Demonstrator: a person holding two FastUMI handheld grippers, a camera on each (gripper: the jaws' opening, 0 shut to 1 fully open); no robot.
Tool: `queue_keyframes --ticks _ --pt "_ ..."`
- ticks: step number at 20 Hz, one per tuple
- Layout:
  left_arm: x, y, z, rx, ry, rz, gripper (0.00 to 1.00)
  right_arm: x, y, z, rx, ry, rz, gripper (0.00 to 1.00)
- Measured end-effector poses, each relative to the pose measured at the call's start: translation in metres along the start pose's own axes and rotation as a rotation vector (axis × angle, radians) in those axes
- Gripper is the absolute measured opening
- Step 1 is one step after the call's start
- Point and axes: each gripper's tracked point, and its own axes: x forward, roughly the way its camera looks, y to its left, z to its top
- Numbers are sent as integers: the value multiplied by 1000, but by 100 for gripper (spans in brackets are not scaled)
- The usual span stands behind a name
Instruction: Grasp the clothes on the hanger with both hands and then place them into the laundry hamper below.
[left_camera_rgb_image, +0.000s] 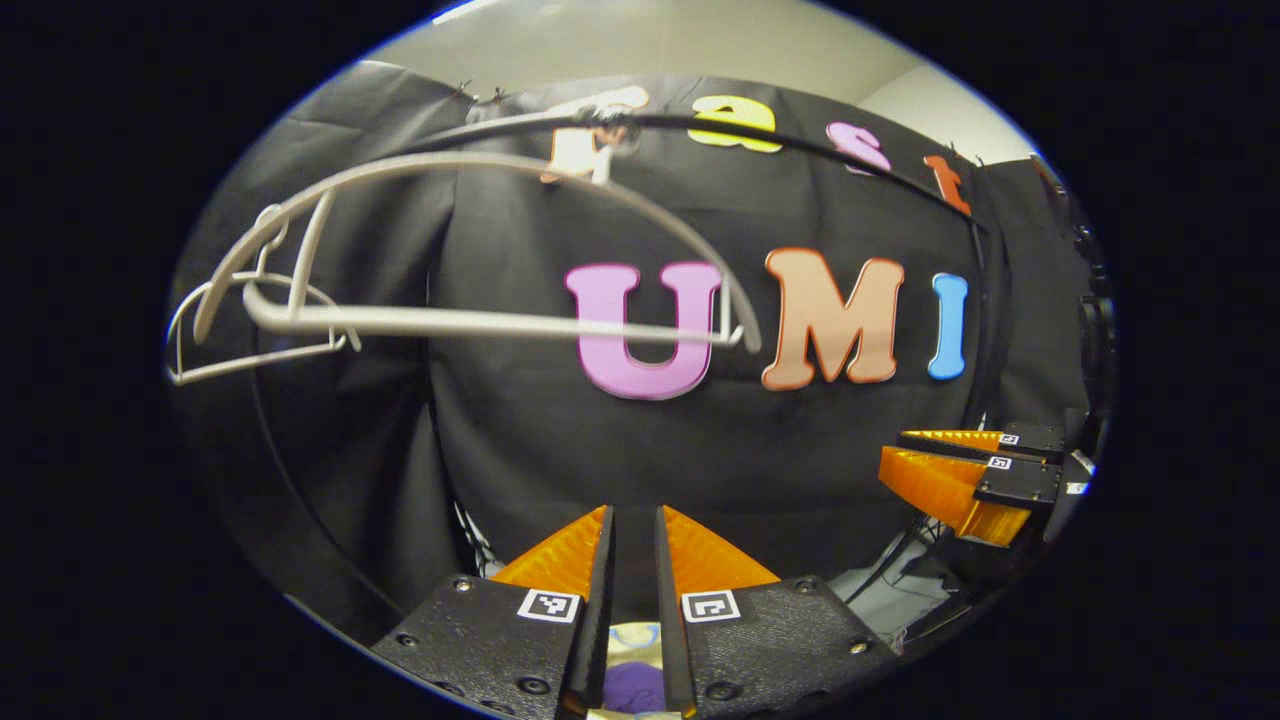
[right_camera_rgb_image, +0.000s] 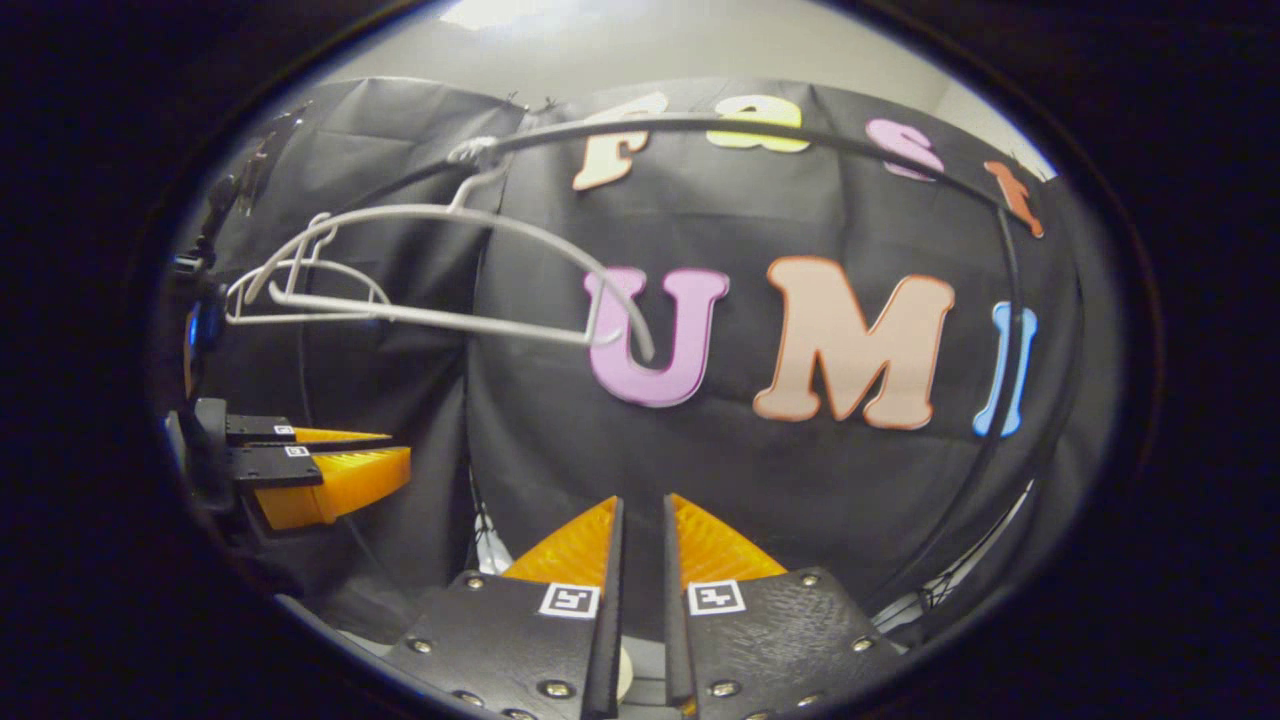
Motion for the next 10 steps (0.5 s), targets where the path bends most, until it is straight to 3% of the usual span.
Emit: queue_keyframes --ticks 2,4,10 --pt "-4 -11 28 4 -55 -12 23 -7 -17 26 3 -51 -19 18" --pt "-8 -28 53 11 -96 -14 16 -15 -32 45 17 -90 -34 18" --pt "-20 -67 97 17 -164 -5 16 -44 -84 79 34 -163 -96 16"
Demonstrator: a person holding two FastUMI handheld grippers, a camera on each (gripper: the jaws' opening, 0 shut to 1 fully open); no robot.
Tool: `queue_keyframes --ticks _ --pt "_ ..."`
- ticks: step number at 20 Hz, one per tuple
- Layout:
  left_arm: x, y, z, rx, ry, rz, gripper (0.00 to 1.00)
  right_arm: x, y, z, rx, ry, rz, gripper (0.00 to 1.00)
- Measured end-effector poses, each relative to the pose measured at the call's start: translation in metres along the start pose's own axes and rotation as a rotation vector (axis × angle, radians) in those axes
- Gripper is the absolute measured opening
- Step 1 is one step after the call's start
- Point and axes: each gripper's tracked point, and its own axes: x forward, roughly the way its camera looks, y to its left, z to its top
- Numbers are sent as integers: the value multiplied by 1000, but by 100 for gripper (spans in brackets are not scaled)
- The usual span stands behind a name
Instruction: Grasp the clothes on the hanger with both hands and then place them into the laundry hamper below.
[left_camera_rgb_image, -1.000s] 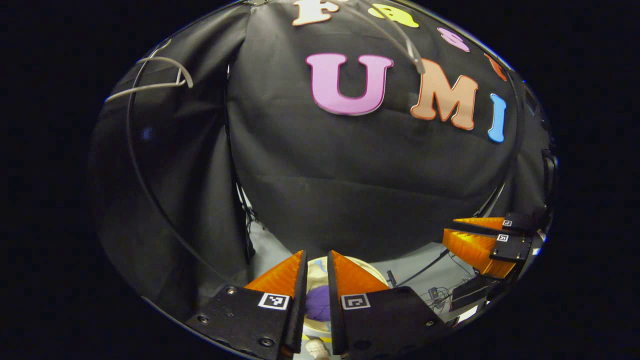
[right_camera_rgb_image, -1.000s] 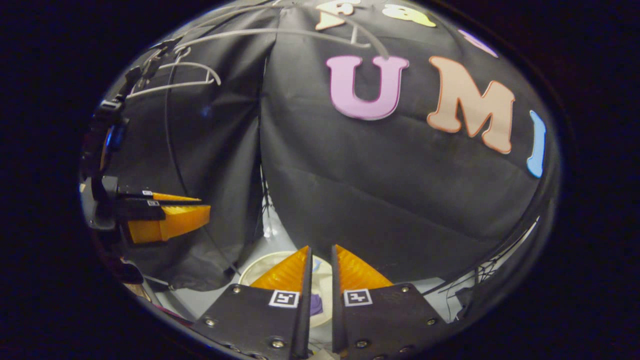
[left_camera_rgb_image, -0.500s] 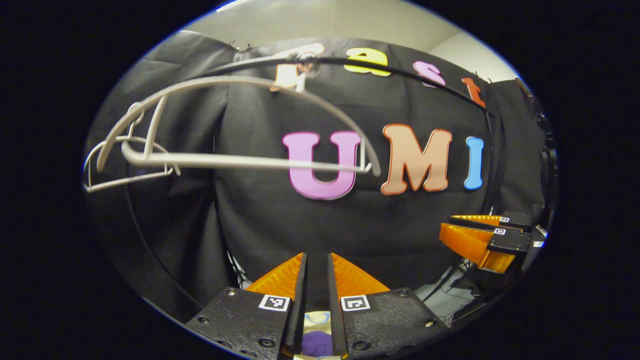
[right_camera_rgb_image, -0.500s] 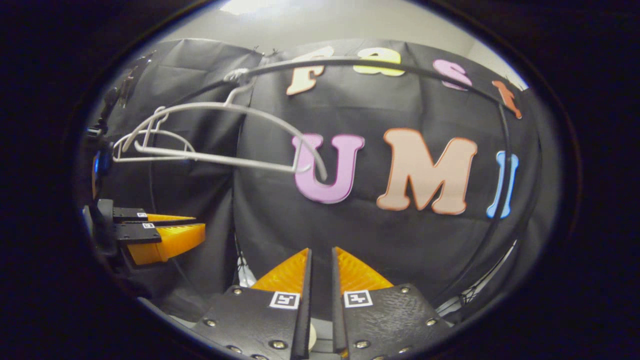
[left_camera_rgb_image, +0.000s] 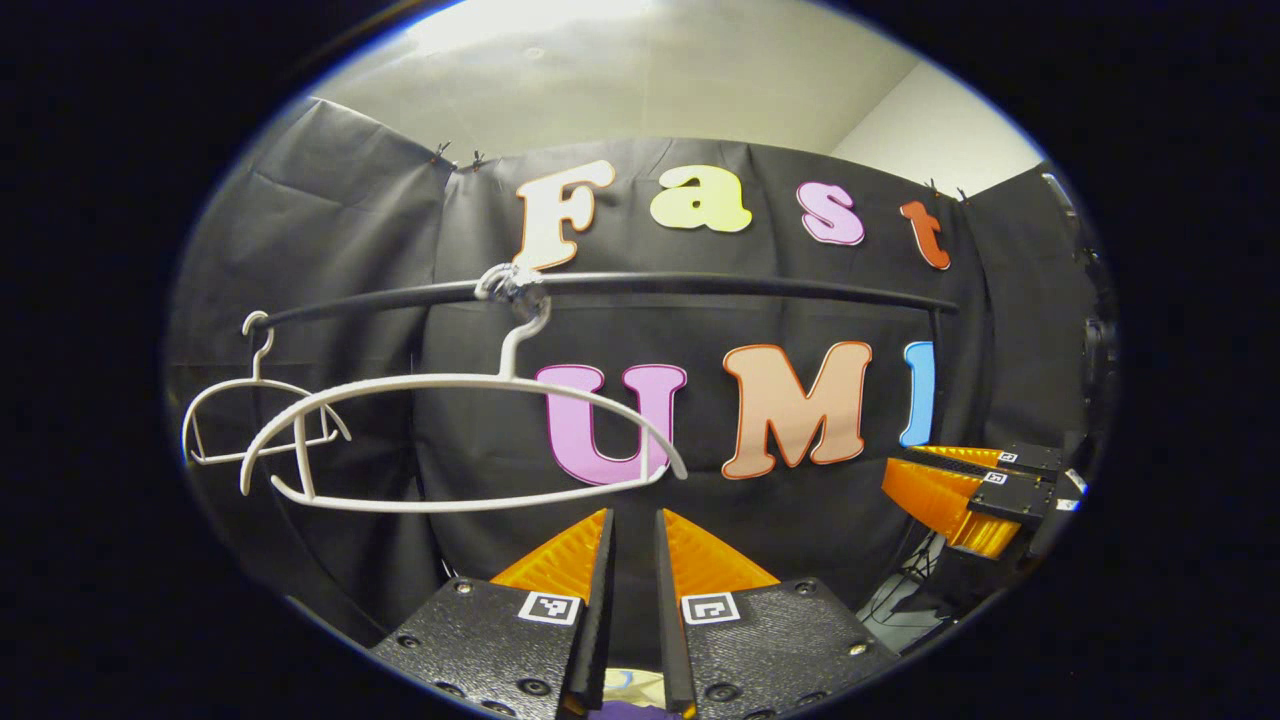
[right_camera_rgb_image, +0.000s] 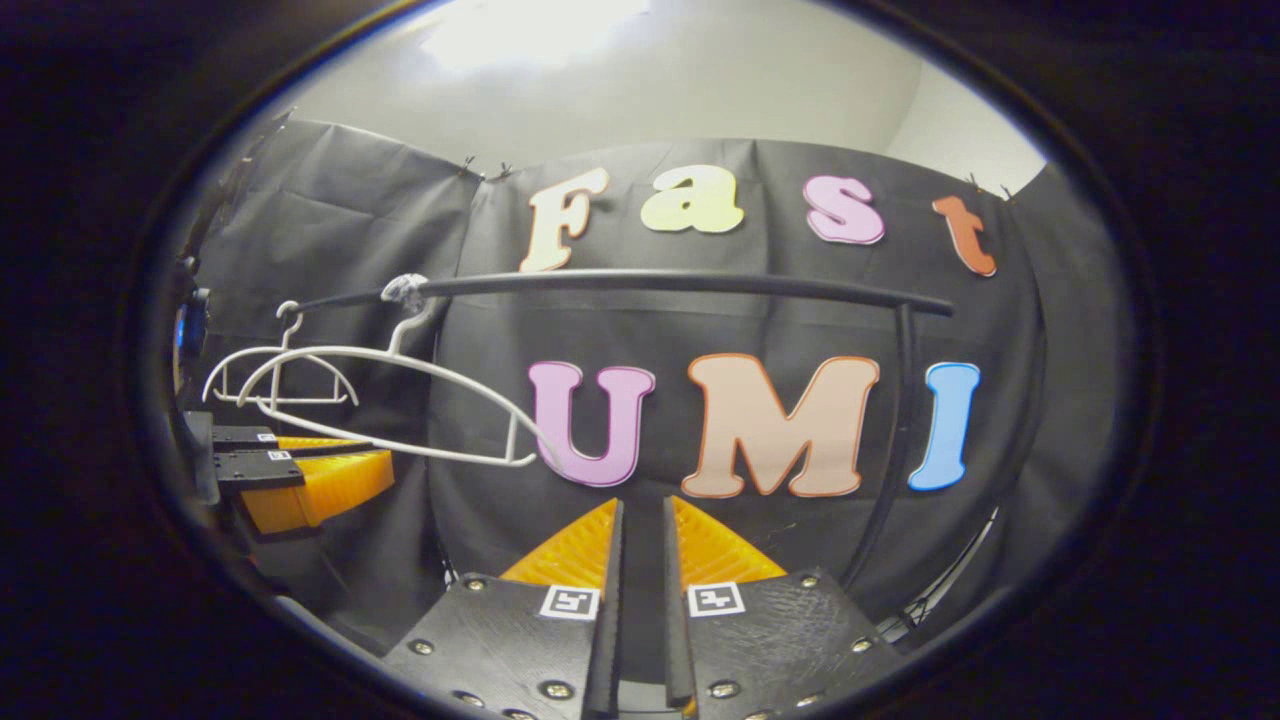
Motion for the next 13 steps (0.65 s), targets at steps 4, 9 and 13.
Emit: queue_keyframes --ticks 4,9,13 --pt "-7 -28 14 2 -23 5 16 -15 -35 16 -20 -32 -27 18" --pt "-11 -80 21 -42 -39 -32 65 -31 -68 31 -43 -67 -31 35" --pt "-14 -103 26 -36 -49 -31 91 -43 -91 36 -55 -82 -38 72"
